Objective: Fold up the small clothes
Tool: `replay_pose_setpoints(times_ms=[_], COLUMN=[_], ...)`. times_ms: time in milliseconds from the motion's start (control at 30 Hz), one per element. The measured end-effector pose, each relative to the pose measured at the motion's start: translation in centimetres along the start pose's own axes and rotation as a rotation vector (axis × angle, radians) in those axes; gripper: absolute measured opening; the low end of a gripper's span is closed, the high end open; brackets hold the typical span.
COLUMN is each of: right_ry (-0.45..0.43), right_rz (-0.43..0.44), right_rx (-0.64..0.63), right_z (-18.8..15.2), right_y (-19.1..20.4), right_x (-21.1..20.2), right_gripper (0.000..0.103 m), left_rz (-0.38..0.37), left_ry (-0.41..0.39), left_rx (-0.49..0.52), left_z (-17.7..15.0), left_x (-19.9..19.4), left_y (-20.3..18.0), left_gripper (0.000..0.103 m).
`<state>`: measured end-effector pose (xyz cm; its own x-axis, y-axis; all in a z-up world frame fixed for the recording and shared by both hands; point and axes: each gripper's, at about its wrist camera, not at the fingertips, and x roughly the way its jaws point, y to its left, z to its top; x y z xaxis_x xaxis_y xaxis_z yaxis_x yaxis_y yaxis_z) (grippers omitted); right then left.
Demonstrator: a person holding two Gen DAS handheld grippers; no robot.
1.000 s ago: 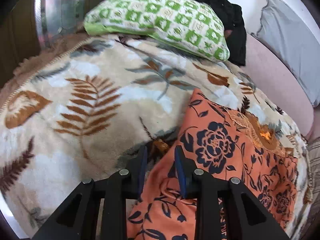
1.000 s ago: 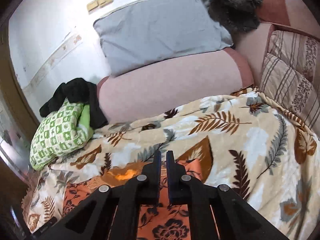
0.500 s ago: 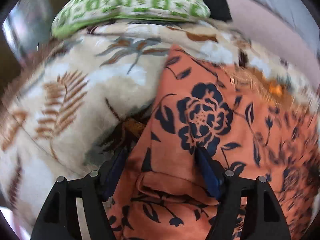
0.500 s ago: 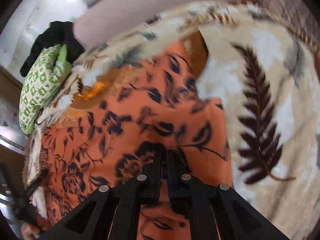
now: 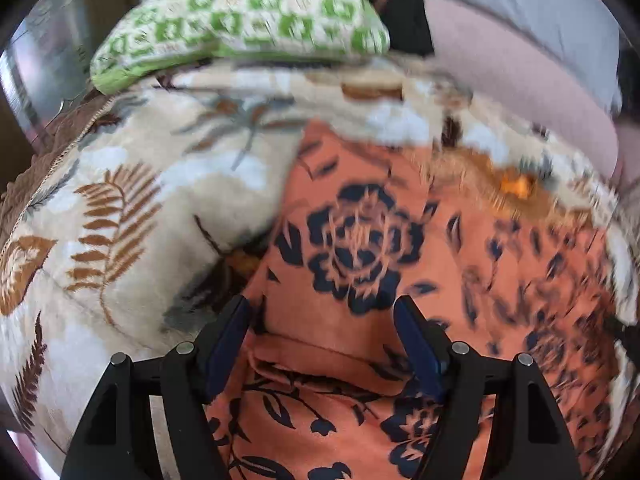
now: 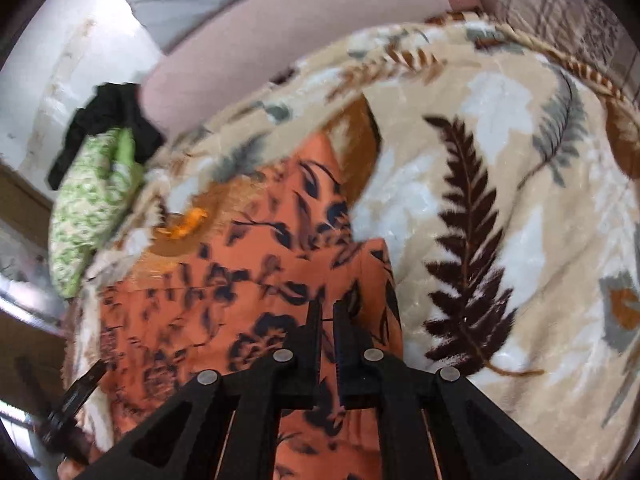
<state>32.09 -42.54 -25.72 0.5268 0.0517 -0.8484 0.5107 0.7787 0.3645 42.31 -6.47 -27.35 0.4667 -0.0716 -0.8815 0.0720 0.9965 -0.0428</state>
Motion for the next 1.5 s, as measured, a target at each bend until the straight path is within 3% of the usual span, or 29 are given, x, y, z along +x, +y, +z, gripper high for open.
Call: replay_pose_setpoints(times_ms=[33, 167, 433, 533, 633, 800, 900, 1000, 1133, 1267, 1367, 1500], right_ry=[0.014, 0.032, 0.018, 0.028, 0.110, 0.079, 0.056, 0.058, 0.103, 0.104, 0.061, 0.062], right_rz=[-0.014, -0.051, 0.075, 0.071, 0.027, 0.066, 0.092, 0.125, 0.089, 0.108, 0.139, 0.261], right_rx=[0.017, 0.017, -0.072, -0.052, -0.025, -0.009, -0.025, -0.035, -0.030, -0.005, -0.012, -0.009], right_z=[-0.1, 0.7, 1.5, 0.9, -0.3, -1.2, -1.9, -3.2, -4.9, -5.0, -4.5, -4.1], right_y=[-0.3, 0.4, 3.2, 2.4, 0.8, 0.3, 0.4, 0.6, 0.1, -0.4, 0.1, 2.0], right_x=[0.9, 1.8, -0.4, -0.1, 2.0, 0.8, -0.7, -1.7, -0.5, -0.5, -1.7, -1.6], right_gripper=[0.008, 0.008, 0.008, 0.008, 0.008, 0.008, 0.008, 0.008, 0.008, 0.008, 0.008, 0.007], left_rz=[0.025, 0.024, -0.034, -0.018, 0.052, 0.000, 0.046, 0.041, 0.048, 0.057, 0.033, -0.031], left_ry=[0.032, 0.031, -0.028, -0.021, 0.025, 0.013, -0.005, 0.010, 0.031, 0.007, -0.034, -0.064], left_rx=[0.020, 0.016, 0.002, 0.027, 0.063, 0.003, -0.025, -0.051, -0.047, -0.049, -0.074, -0.035], left_z=[-0.2, 0.2, 0.5, 0.4, 0.0, 0.2, 0.3, 0.2, -0.4, -0.1, 0.3, 0.4], left_x=[0.8, 0.4, -1.1, -0.9, 0.4, -0.4, -0.7, -0.4, 0.4, -0.5, -1.6, -2.6], left_y=[-0.2, -0.2, -0.1, -0.7, -0.9, 0.4, 1.4, 2.3, 2.3, 2.2, 2.1, 0.1], left_gripper=[0.076, 0.076, 0.076, 0.076, 0.077, 0.077, 0.077, 0.077, 0.079, 0.078, 0.078, 0.078])
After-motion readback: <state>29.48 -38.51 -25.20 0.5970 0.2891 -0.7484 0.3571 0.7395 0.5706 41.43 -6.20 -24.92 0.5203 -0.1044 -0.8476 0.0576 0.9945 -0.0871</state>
